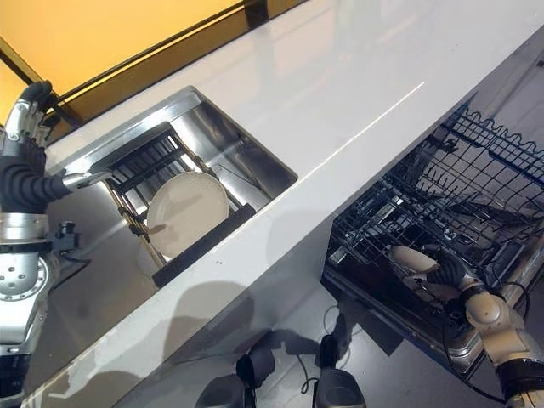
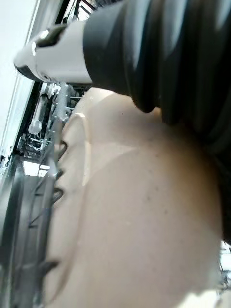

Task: Pick up plates and place into dishwasher.

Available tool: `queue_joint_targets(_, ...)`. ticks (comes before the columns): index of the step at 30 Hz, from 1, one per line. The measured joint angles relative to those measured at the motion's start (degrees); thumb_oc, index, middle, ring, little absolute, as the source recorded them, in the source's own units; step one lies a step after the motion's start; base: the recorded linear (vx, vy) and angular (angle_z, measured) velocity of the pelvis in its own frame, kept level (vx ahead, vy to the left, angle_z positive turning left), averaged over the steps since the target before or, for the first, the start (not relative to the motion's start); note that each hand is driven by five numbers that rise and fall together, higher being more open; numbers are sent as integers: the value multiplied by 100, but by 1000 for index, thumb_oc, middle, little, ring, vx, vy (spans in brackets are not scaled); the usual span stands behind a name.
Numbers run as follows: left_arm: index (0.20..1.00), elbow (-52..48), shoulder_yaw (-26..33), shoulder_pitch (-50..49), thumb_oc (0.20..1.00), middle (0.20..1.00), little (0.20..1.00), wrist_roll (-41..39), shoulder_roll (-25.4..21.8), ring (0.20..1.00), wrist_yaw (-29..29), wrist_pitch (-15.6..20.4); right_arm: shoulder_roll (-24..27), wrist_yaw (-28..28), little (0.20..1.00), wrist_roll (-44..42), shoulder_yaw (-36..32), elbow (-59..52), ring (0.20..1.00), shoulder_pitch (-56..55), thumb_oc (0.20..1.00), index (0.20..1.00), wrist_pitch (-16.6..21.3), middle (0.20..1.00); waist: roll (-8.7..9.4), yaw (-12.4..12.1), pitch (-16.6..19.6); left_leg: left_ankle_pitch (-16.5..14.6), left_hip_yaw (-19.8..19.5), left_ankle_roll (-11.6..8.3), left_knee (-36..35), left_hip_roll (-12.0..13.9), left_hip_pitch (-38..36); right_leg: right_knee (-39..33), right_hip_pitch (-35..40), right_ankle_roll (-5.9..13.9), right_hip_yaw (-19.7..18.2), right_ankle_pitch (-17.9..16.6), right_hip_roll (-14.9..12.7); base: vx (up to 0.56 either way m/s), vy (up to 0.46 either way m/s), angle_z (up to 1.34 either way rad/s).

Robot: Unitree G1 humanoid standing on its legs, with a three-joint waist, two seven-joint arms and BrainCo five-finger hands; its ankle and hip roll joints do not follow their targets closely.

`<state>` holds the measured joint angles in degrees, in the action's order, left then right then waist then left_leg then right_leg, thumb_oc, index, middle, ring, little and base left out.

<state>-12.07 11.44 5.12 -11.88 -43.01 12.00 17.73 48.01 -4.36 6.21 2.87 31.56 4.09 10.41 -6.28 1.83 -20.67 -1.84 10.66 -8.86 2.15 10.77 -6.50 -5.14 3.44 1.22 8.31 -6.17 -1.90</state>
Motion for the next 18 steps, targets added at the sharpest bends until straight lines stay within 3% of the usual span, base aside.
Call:
queue_joint_targets(7,1000,-4,139,-106,1000,1000,1000,0,0,1000,-133,1,-131,224,1000,393,-102,-562,1000,-383,1000,1000,-192,1000,161,21,108,3,32,4,-47,-7,-92,0,46,1,-27,-11,-4,30,0,-3)
queue_joint_targets(13,1000,-9,321,-436,1000,1000,1000,17,88,1000,-134,12,-277,576,1000,695,-996,-2158,1000,-659,1000,1000,-459,1000,144,49,195,-11,107,-17,-119,8,-277,1,111,-39,-176,-42,65,-3,34,-13)
queue_joint_targets(18,1000,-9,604,-779,1000,1000,1000,107,409,1000,-195,33,-274,674,1000,915,-1630,-2944,1000,-887,1000,1000,-405,1000,123,48,580,-18,196,-22,-258,6,-390,0,95,-24,-284,-8,86,-34,34,-11)
